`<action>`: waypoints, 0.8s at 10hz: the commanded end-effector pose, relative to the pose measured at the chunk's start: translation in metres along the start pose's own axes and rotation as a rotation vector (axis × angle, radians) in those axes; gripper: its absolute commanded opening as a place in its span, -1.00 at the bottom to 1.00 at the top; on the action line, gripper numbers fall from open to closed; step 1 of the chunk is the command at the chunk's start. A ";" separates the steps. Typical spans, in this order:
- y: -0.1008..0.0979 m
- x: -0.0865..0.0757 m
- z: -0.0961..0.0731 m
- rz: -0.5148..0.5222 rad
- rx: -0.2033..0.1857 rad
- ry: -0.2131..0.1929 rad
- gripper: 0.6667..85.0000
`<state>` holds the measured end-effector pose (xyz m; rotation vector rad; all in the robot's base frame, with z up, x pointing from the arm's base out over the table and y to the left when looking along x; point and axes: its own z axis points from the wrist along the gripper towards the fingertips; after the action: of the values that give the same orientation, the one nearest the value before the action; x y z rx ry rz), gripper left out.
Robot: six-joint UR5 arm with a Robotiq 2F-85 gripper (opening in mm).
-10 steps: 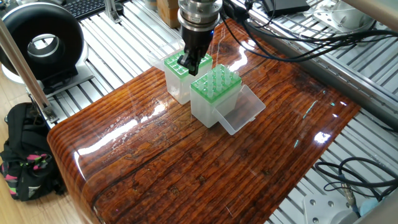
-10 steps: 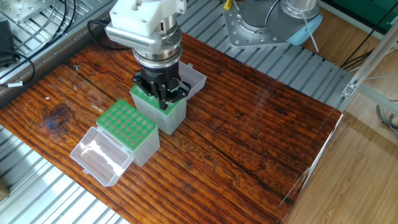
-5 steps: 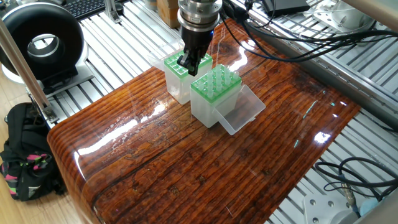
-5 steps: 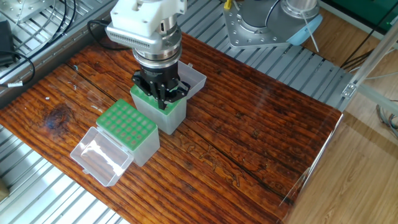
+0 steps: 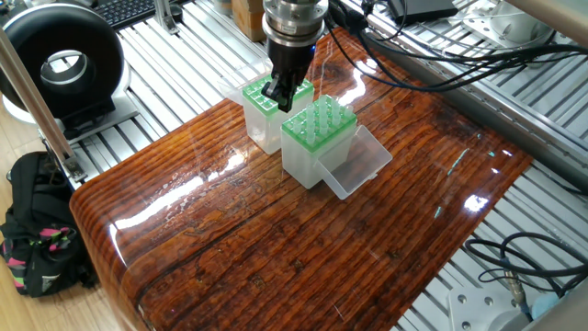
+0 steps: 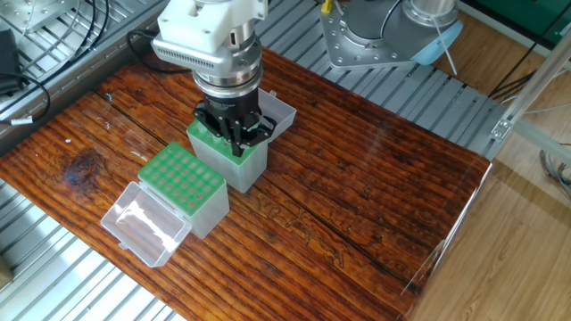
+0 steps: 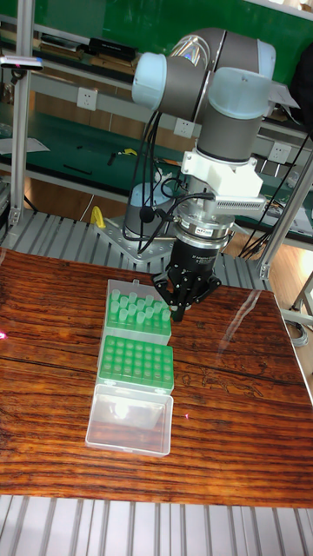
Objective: Transfer all large pipette tips from one holder to another
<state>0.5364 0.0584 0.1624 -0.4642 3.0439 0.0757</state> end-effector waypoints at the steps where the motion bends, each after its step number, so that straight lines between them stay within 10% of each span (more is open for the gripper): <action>1: -0.012 0.006 -0.002 0.014 0.043 0.024 -0.85; 5: 0.012 0.000 -0.002 -0.031 -0.049 0.000 0.23; 6: -0.002 0.003 -0.001 -0.067 0.007 0.011 0.45; 8: -0.020 0.013 0.000 -0.082 0.069 0.052 0.31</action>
<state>0.5322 0.0460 0.1607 -0.5512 3.0532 0.0060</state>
